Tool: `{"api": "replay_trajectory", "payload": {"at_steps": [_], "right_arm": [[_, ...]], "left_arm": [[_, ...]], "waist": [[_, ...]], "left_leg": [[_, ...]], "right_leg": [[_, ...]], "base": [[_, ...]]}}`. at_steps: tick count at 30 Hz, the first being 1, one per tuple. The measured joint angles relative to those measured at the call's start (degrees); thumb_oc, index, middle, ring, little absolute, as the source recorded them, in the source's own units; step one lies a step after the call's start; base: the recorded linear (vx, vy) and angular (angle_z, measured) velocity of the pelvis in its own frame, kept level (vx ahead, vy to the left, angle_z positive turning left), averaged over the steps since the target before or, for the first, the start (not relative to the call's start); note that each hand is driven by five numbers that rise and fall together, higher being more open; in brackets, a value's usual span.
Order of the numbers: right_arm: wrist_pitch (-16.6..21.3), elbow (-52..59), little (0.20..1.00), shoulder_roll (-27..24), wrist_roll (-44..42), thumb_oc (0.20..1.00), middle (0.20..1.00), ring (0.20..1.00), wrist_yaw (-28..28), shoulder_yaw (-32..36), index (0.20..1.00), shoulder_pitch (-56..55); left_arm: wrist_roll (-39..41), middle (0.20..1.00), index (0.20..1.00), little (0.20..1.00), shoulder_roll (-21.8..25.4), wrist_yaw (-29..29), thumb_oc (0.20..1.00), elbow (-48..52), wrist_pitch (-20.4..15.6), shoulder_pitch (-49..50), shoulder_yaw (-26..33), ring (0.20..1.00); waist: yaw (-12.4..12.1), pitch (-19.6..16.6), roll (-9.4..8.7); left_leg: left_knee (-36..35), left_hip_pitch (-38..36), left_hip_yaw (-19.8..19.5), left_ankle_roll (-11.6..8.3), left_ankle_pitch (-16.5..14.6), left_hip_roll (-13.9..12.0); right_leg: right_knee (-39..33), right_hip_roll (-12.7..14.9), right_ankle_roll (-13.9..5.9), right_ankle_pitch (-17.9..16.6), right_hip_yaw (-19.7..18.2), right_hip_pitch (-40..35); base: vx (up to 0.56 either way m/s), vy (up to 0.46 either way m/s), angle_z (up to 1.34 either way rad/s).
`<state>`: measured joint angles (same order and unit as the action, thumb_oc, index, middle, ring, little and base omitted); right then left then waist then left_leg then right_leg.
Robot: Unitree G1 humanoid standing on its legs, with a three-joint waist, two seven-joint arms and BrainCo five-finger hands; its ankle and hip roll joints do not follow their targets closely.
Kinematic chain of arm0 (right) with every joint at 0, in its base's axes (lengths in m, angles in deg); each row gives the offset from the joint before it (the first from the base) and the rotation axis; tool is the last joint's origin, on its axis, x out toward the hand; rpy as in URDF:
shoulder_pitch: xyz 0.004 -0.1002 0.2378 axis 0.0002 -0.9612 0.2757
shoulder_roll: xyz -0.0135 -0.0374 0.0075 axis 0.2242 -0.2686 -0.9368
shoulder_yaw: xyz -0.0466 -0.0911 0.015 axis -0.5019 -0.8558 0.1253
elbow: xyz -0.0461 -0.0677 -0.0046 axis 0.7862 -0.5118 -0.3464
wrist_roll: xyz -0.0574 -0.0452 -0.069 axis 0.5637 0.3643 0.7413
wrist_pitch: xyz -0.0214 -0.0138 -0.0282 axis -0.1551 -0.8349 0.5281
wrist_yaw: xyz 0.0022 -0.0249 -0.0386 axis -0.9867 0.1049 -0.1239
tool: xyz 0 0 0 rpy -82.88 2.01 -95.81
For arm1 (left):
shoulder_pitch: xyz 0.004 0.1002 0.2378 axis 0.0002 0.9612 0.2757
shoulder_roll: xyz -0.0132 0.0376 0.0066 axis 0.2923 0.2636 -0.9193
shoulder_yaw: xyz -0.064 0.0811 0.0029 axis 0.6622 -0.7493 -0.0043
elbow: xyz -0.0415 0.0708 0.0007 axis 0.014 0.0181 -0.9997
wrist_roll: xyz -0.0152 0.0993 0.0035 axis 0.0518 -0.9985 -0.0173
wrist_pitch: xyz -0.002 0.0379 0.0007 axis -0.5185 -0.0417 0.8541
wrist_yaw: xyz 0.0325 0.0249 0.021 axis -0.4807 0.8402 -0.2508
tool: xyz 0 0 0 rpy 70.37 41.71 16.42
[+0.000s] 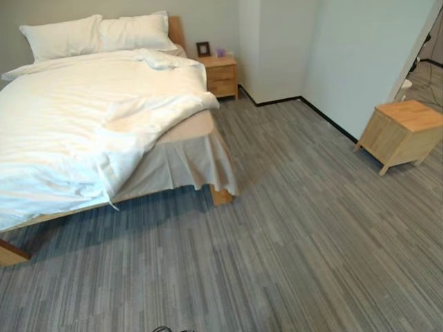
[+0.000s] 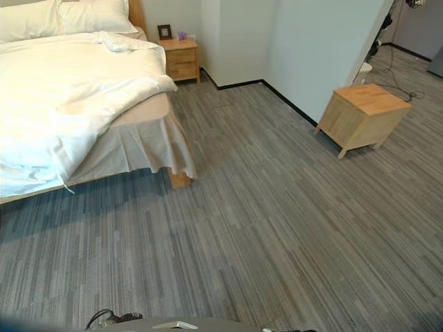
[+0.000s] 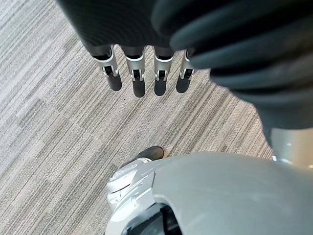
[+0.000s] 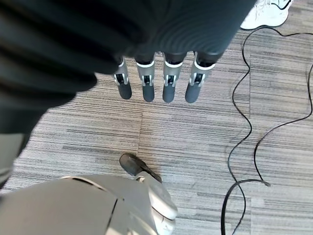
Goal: Making the bed.
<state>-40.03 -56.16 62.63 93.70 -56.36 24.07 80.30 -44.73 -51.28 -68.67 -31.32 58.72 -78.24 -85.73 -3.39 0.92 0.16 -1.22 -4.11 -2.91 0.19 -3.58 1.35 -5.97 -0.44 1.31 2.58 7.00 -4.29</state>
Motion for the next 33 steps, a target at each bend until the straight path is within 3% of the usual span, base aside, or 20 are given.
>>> {"api": "replay_trajectory", "payload": {"at_steps": [7,9,12,14,16,17,18,19,20,24,33], "right_arm": [[0.05,0.00,1.000,0.00,0.46,1.000,1.000,1.000,-0.05,0.01,1.000,0.08],[0.08,-0.04,1.000,0.03,0.44,1.000,1.000,1.000,-0.12,0.64,1.000,0.48],[0.00,-0.03,1.000,-1.59,-3.21,1.000,1.000,1.000,-0.21,6.40,1.000,2.74],[-0.81,1.97,1.000,-3.52,-5.93,1.000,1.000,1.000,0.21,5.64,1.000,7.24],[-1.30,20.67,1.000,-7.44,-7.21,1.000,1.000,1.000,1.44,2.21,1.000,10.44],[-1.00,32.63,1.000,-9.12,-7.06,1.000,1.000,1.000,2.11,2.25,1.000,8.22],[-0.48,41.25,1.000,-10.38,-6.88,1.000,1.000,1.000,2.74,2.44,1.000,6.48],[0.77,58.07,1.000,-12.06,-6.13,1.000,1.000,1.000,3.25,3.96,1.000,3.21],[1.75,62.79,1.000,-11.21,-5.93,1.000,1.000,1.000,3.68,5.18,1.000,2.73],[1.93,70.10,1.000,-11.01,-4.52,1.000,1.000,1.000,3.79,6.36,1.000,-2.67],[3.71,71.81,1.000,-9.32,-4.53,1.000,1.000,1.000,2.46,3.37,1.000,-4.03]], "left_arm": [[0.24,1.000,1.000,1.000,0.09,-0.05,1.000,0.01,-0.11,0.06,0.67,1.000],[0.76,1.000,1.000,1.000,0.10,-0.15,1.000,-0.13,-0.07,0.04,4.19,1.000],[5.42,1.000,1.000,1.000,1.47,-0.57,1.000,1.22,-0.07,-1.09,6.69,1.000],[8.81,1.000,1.000,1.000,2.54,-0.81,1.000,2.74,0.39,-3.89,6.57,1.000],[11.12,1.000,1.000,1.000,4.65,-2.14,1.000,14.49,1.22,-6.62,4.65,1.000],[12.29,1.000,1.000,1.000,6.08,-2.78,1.000,25.22,1.18,-4.56,4.73,1.000],[13.51,1.000,1.000,1.000,7.28,-3.15,1.000,34.17,0.62,-2.58,4.88,1.000],[16.18,1.000,1.000,1.000,8.93,-3.95,1.000,50.38,-1.19,0.97,6.68,1.000],[18.73,1.000,1.000,1.000,8.77,-4.19,1.000,55.12,-2.47,1.51,8.19,1.000],[20.88,1.000,1.000,1.000,8.82,-4.16,1.000,60.05,-2.44,5.89,10.57,1.000],[19.26,1.000,1.000,1.000,9.15,-6.27,1.000,58.82,-1.76,7.27,11.18,1.000]], "waist": [[-0.11,0.12,-0.31],[-0.30,0.13,-0.50],[-0.46,0.15,-0.65],[-0.45,0.07,-0.55],[-0.08,0.39,-0.06],[-0.04,0.64,0.19],[0.05,0.74,0.30],[-0.06,0.74,0.62],[-0.29,0.52,0.94],[-0.20,1.39,1.19],[-0.53,3.78,-0.74]], "left_leg": [[-0.69,-0.15,-0.61,0.38,0.25,-0.13],[-0.70,-0.16,-0.68,0.39,0.26,-0.13],[-0.68,-0.22,-0.71,0.53,0.35,-0.07],[-0.63,-0.22,-0.69,0.69,0.45,0.05],[-0.69,-0.14,-0.56,1.18,0.82,0.14],[-0.84,-0.16,-0.51,1.34,0.94,0.14],[-1.16,-0.28,-0.53,1.39,1.10,0.15],[-2.10,-1.11,-0.67,1.47,1.43,0.23],[-2.34,-1.72,-0.77,1.46,1.42,0.37],[-2.78,-1.82,-0.65,1.46,1.41,0.64],[-3.75,-0.95,1.38,1.75,1.70,0.87]], "right_leg": [[0.00,-0.16,0.03,0.00,0.20,0.06],[0.00,-0.17,0.03,0.00,0.24,0.05],[0.01,-0.10,0.02,-0.01,0.29,-0.03],[0.01,-0.03,-0.05,-0.11,0.24,0.00],[0.00,0.02,-0.52,-0.70,-0.15,0.18],[0.00,0.03,-0.73,-0.83,-0.21,0.18],[0.01,0.02,-0.86,-0.92,-0.23,0.17],[0.01,0.07,-1.04,-0.93,-0.17,-0.23],[0.03,0.16,-1.28,-0.77,-0.15,-0.75],[0.02,0.49,-1.45,-0.64,-0.25,-0.55],[0.01,0.73,-1.68,-0.82,-2.19,1.61]], "base": [[0.01,-0.001,0.02],[0.00,0.000,0.00],[0.00,0.000,0.00],[-0.02,0.013,-0.02],[-0.03,0.015,-0.04],[-0.04,0.013,-0.01],[-0.04,0.011,0.02],[-0.03,0.016,0.05],[0.00,0.011,0.04],[0.00,0.002,-0.01],[0.00,0.030,-0.13]]}}
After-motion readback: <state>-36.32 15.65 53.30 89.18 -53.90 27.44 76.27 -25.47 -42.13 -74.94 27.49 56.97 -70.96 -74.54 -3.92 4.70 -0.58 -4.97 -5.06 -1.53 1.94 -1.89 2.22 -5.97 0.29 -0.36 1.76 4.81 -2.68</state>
